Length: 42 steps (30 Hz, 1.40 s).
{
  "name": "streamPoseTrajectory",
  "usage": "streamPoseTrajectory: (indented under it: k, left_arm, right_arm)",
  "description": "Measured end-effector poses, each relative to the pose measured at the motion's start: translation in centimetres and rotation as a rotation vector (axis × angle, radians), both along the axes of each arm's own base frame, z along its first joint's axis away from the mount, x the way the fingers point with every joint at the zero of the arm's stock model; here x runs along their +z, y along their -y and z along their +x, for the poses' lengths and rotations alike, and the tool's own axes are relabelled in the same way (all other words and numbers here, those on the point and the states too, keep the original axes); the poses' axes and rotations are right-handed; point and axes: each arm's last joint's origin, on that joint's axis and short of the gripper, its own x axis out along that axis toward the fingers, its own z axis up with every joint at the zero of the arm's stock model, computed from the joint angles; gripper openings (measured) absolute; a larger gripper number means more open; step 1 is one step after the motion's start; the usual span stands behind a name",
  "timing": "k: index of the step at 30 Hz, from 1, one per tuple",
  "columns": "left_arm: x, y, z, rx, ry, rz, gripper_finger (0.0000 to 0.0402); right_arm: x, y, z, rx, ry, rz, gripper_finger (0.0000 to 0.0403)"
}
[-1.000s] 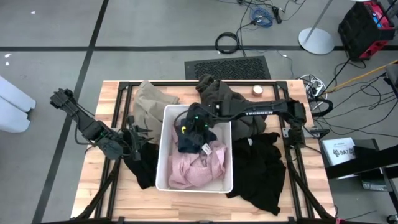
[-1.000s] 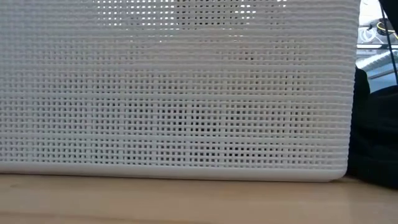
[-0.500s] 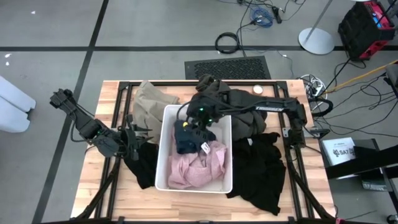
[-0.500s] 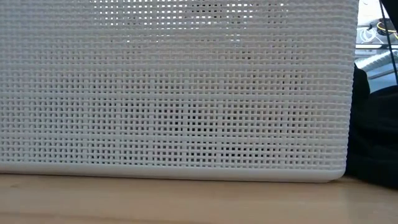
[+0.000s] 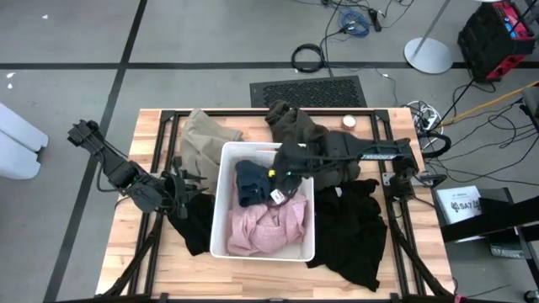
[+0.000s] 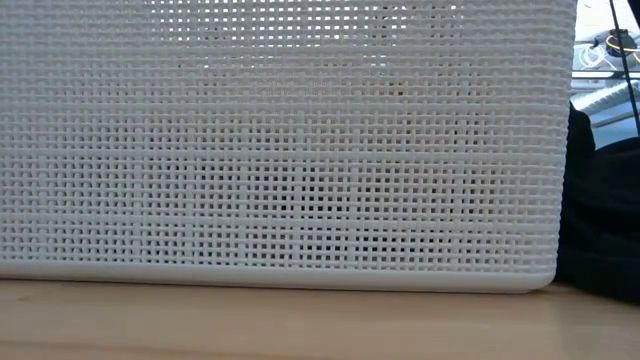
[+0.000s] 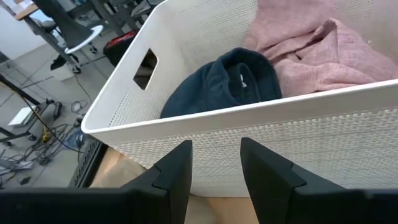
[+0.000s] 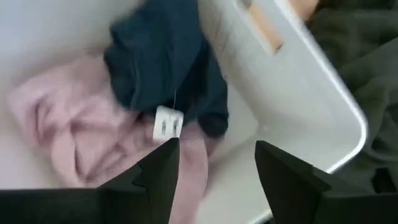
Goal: Sort clothes
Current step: Move the white laundry bin to the top center of the table
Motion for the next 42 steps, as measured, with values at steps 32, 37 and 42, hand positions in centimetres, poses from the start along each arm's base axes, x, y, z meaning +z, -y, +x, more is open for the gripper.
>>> streamPoseTrajectory:
  k: [32,37,42]
  left_arm:
    - [0.2,0.1,0.1,-0.003,0.017,-0.008,0.0145]
    - [0.2,0.1,0.1,-0.003,0.016,-0.006,0.0145]
    - [0.1,0.1,0.1,-0.004,0.014,-0.004,0.0145]
  right_arm:
    - [-7.9,9.1,3.0,-0.019,-0.137,-0.152,0.0000]
    - [-7.9,10.9,3.0,-0.052,-0.130,-0.188,0.0000]
    - [-7.9,12.8,2.5,-0.084,-0.160,-0.212,0.0000]
